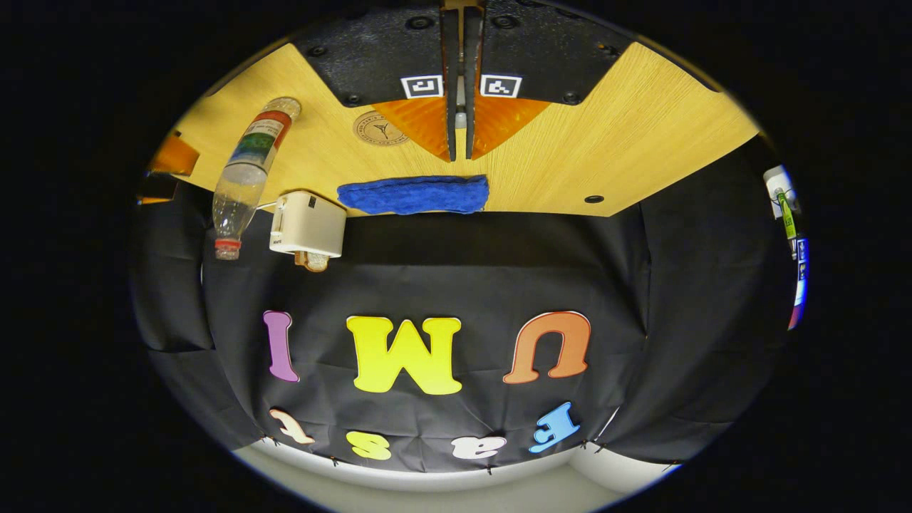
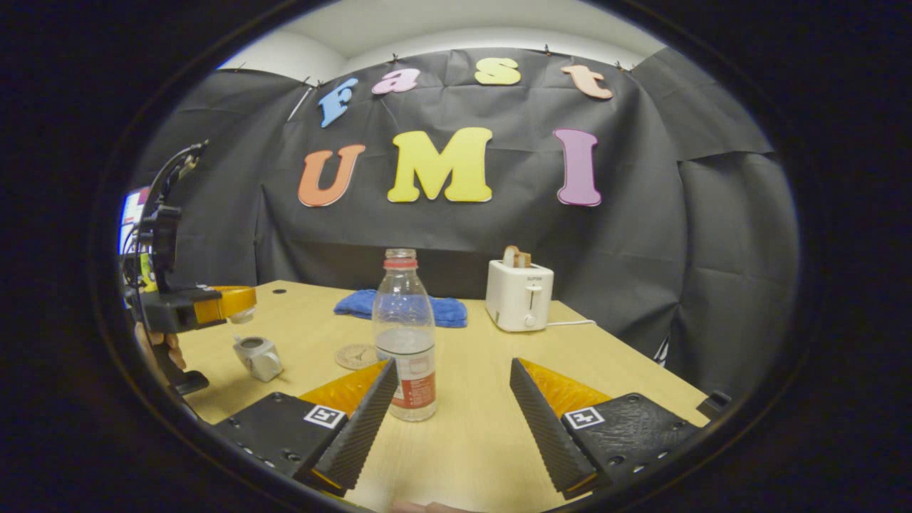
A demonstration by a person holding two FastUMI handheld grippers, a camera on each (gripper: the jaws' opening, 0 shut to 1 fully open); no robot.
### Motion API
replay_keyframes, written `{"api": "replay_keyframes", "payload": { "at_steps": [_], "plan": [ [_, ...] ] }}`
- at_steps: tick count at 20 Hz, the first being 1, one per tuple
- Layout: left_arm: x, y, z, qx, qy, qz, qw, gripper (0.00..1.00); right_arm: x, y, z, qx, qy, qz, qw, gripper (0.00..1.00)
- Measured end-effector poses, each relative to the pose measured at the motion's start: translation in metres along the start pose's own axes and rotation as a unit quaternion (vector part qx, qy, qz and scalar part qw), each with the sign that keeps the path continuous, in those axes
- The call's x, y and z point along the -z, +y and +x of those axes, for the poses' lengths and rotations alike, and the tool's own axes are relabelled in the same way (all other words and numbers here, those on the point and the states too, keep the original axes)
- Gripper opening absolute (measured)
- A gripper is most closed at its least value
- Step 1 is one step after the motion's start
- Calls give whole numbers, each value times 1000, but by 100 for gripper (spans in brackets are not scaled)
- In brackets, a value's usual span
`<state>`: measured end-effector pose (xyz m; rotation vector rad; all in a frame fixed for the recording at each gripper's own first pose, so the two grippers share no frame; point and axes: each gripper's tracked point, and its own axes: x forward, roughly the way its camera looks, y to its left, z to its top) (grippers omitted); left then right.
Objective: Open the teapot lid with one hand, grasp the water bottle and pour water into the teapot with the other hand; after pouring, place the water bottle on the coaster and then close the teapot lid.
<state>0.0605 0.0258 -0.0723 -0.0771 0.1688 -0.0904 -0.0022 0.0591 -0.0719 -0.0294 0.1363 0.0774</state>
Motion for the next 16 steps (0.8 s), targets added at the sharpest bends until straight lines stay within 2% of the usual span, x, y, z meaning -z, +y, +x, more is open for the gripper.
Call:
{"api": "replay_keyframes", "payload": {
  "at_steps": [9,16],
  "plan": [
    [-32,10,-38,10,8,-9,1000,5,15,34,49,-17,48,-6,999,97],
    [-58,28,-61,3,-18,-2,1000,5,13,52,86,-21,63,27,997,96]
  ]
}}
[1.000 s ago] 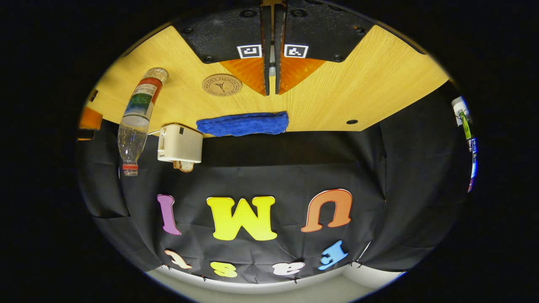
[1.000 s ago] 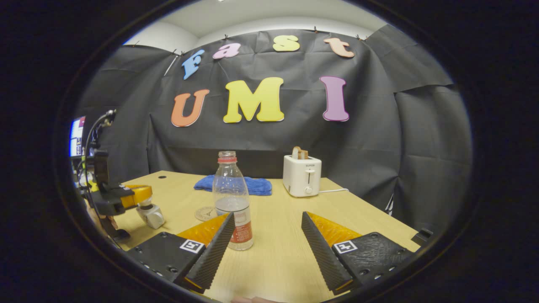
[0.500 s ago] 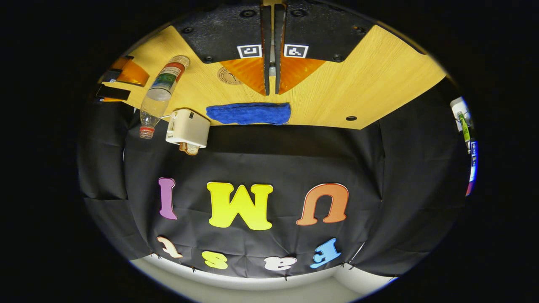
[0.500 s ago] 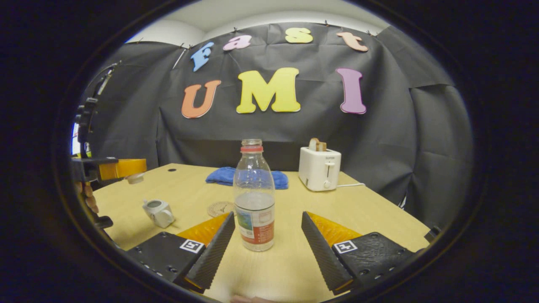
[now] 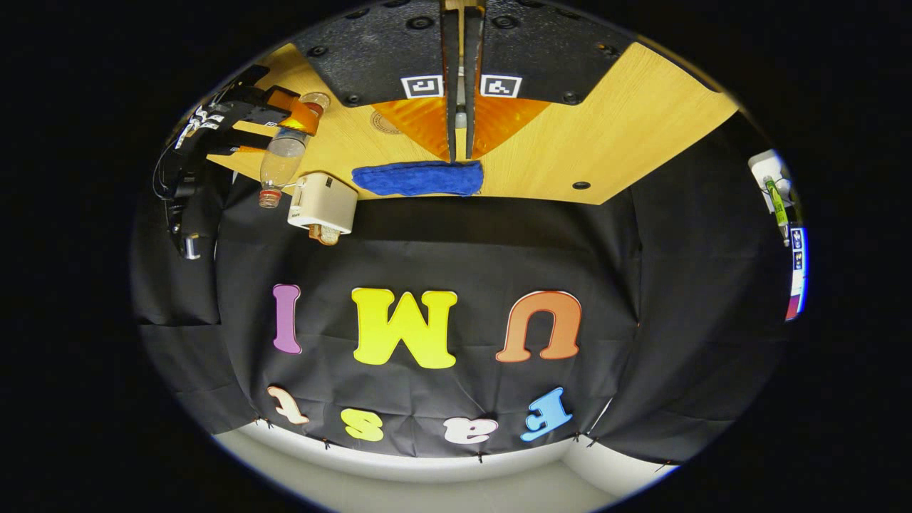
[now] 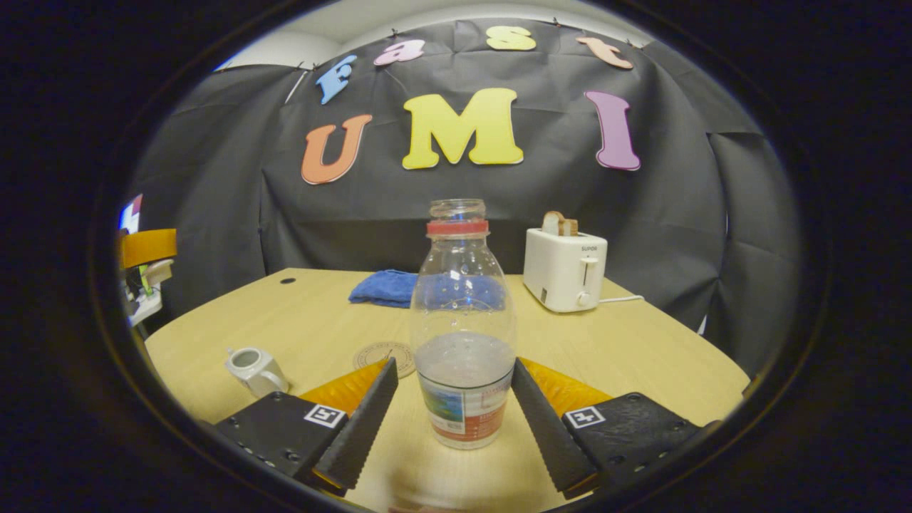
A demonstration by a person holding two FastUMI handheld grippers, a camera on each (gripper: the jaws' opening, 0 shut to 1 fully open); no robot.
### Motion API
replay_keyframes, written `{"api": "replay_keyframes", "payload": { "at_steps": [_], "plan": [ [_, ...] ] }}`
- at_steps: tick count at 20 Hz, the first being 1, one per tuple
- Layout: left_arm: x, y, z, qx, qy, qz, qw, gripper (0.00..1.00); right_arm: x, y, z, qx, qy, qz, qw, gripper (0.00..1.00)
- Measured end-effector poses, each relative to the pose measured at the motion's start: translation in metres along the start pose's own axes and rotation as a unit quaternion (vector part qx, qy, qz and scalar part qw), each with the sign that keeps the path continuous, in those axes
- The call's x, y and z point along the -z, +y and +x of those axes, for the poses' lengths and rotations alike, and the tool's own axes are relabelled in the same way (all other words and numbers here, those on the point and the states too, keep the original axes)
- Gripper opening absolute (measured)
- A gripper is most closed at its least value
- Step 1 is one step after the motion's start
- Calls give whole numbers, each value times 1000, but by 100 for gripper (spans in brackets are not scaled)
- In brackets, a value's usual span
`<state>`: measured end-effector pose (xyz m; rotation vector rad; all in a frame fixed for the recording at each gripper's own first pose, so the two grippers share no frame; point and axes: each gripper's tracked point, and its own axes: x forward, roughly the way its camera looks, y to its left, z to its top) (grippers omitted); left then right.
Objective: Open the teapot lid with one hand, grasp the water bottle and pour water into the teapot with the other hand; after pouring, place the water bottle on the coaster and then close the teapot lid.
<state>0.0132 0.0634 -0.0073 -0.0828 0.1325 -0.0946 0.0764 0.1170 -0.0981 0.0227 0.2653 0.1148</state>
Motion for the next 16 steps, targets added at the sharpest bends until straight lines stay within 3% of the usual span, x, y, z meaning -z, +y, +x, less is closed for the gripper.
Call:
{"api": "replay_keyframes", "payload": {
  "at_steps": [2,3,5,12,16],
  "plan": [
    [1,4,-2,-2,5,-2,1000,5,-2,0,1,4,-3,2,1000,94],
    [0,4,-3,-1,6,-3,1000,5,-3,-1,1,7,-4,3,1000,83],
    [-1,7,-4,-2,8,-4,1000,5,-3,-1,1,10,-1,4,1000,77],
    [-15,22,-15,1,-3,-8,1000,5,-20,18,-18,3,-10,-26,1000,75],
    [-19,35,-21,-2,1,-17,1000,5,-34,37,-26,28,-30,-111,993,74]
  ]
}}
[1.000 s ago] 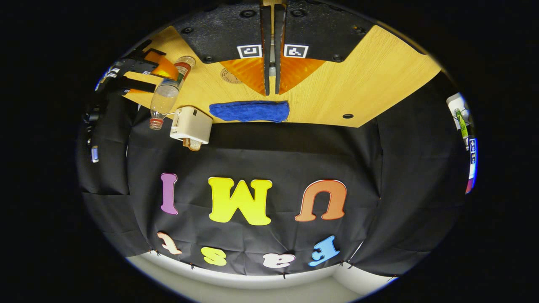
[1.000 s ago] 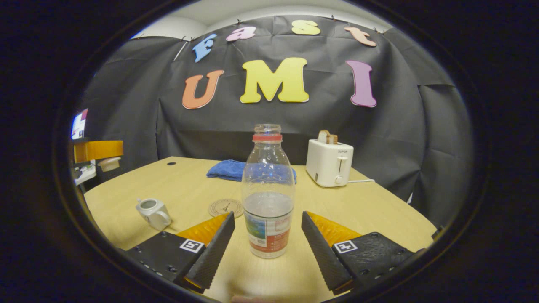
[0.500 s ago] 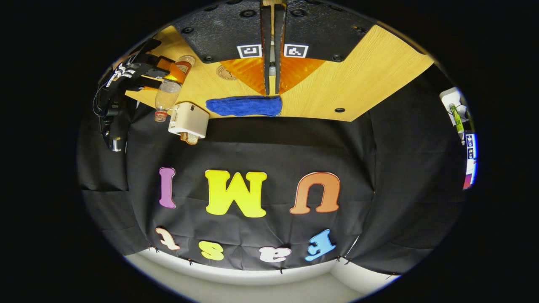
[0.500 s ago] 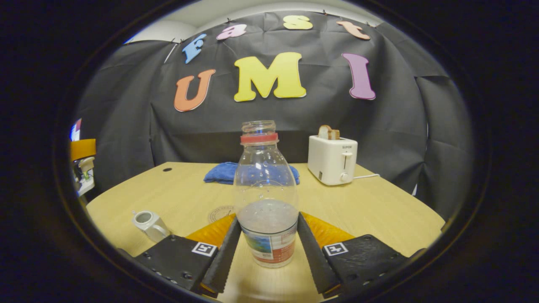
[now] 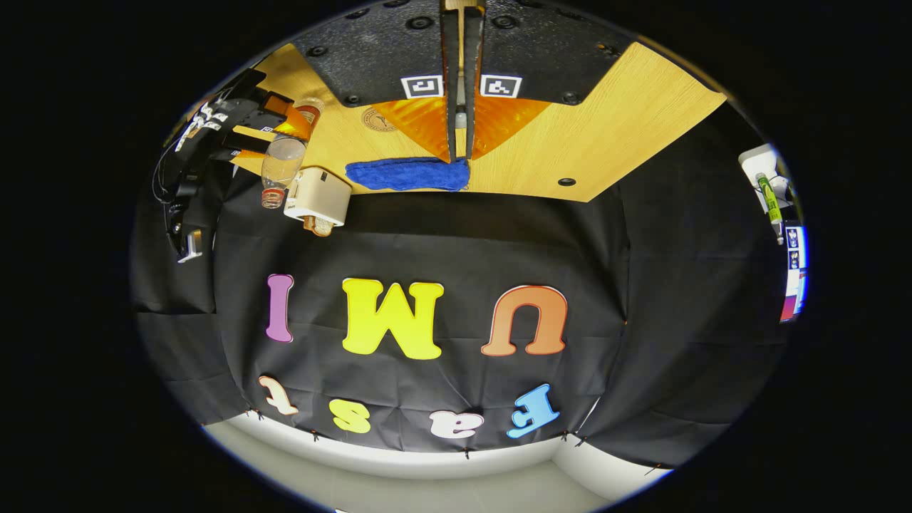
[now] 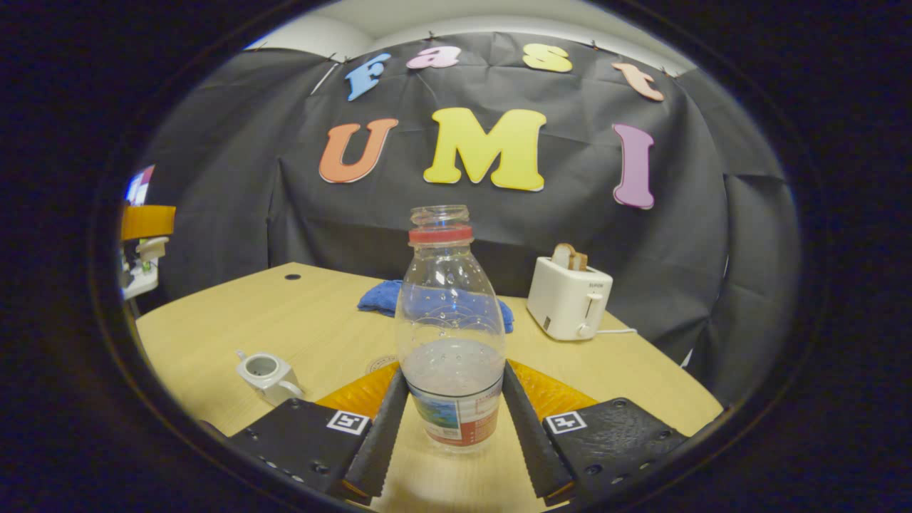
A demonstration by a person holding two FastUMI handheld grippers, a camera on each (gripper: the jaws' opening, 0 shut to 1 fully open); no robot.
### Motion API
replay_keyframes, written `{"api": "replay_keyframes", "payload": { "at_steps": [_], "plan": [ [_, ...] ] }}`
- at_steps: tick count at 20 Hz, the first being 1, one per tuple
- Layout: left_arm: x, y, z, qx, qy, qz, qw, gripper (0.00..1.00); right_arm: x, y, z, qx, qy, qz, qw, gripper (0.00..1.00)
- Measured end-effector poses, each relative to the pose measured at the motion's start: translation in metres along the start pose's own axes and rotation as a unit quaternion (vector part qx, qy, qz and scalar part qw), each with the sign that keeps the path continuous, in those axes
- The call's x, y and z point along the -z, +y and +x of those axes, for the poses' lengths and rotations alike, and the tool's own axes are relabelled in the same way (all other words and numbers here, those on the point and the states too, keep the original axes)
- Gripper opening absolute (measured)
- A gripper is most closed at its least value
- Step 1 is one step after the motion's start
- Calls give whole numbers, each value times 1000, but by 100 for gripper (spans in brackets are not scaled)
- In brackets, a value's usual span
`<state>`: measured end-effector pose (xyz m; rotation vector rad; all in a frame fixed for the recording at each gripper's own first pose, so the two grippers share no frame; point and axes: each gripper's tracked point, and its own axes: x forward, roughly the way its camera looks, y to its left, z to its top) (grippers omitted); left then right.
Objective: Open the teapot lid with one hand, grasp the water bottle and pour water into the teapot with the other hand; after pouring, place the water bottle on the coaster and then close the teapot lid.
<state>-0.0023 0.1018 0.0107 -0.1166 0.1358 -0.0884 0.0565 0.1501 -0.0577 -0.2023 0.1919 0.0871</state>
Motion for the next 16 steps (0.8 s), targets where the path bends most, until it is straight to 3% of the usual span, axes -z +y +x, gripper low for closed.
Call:
{"api": "replay_keyframes", "payload": {
  "at_steps": [4,9,12,16],
  "plan": [
    [-3,21,-3,-7,0,0,1000,5,-6,25,-1,22,-14,-92,995,75],
    [-9,48,-7,-27,-3,-3,1000,5,10,58,5,8,15,-175,984,75],
    [-7,55,-6,-29,0,-11,1000,5,14,64,12,24,24,-257,966,75],
    [-8,63,-8,-35,3,-4,999,5,23,70,14,45,19,-363,930,75]
  ]
}}
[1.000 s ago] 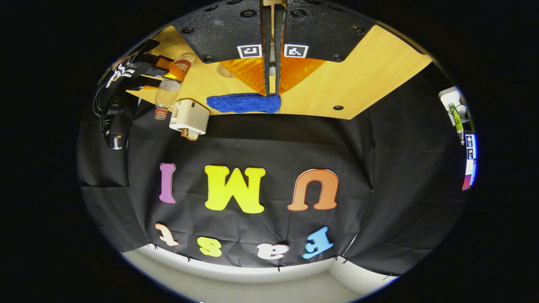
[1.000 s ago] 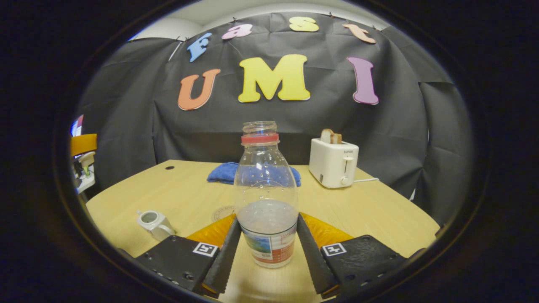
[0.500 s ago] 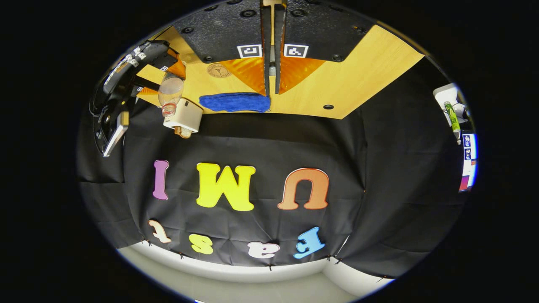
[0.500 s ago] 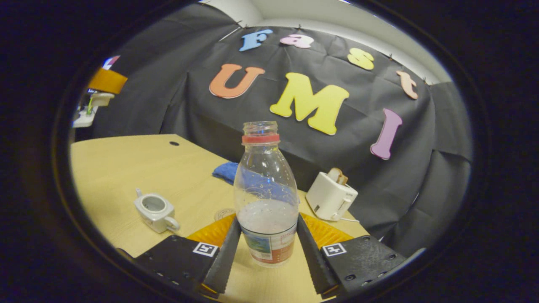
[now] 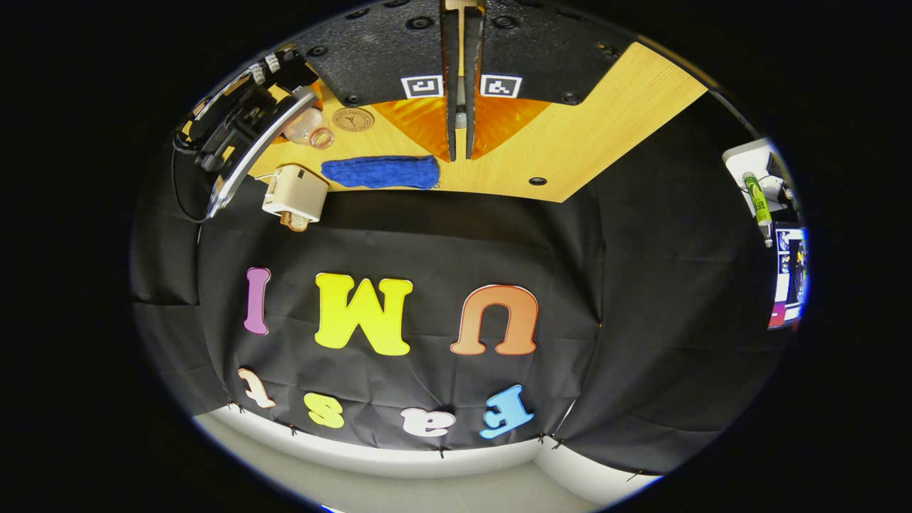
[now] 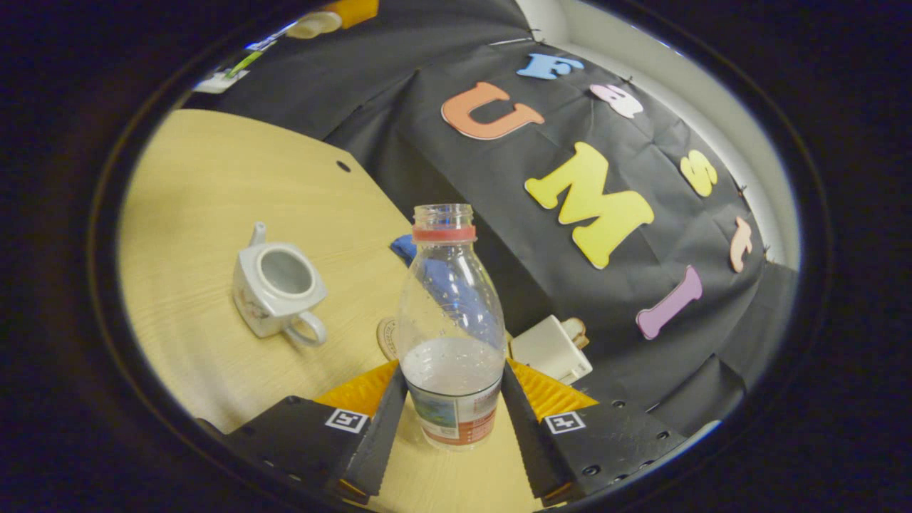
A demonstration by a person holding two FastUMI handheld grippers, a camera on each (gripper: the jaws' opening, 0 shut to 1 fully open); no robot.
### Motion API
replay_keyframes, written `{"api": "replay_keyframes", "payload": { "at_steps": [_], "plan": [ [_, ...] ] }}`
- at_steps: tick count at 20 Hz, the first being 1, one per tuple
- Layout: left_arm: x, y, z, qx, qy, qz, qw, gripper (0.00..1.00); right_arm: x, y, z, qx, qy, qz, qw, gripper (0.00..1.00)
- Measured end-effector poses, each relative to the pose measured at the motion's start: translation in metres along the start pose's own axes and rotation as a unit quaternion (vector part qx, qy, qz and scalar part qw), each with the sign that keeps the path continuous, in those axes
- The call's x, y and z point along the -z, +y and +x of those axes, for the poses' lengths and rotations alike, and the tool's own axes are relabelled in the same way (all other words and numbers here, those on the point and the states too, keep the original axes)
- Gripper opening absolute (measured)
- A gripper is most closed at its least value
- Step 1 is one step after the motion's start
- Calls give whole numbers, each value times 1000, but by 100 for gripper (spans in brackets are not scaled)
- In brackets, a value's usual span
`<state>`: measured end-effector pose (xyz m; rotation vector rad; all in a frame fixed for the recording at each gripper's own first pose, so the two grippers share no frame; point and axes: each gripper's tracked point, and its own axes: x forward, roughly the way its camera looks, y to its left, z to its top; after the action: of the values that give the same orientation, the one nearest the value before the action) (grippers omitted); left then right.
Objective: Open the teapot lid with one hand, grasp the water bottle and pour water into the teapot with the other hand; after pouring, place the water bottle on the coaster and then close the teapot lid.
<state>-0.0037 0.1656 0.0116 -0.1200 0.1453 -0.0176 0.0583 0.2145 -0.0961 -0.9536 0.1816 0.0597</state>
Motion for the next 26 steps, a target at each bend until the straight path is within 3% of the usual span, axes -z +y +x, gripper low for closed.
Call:
{"api": "replay_keyframes", "payload": {
  "at_steps": [6,13,26],
  "plan": [
    [-2,5,-1,-7,-2,11,1000,5,0,4,1,45,-13,-127,991,75],
    [5,2,1,-7,7,31,999,5,-7,-1,0,91,-27,-271,958,75],
    [8,9,3,-18,14,39,999,5,-27,-10,-3,156,-63,-379,910,74]
  ]
}}
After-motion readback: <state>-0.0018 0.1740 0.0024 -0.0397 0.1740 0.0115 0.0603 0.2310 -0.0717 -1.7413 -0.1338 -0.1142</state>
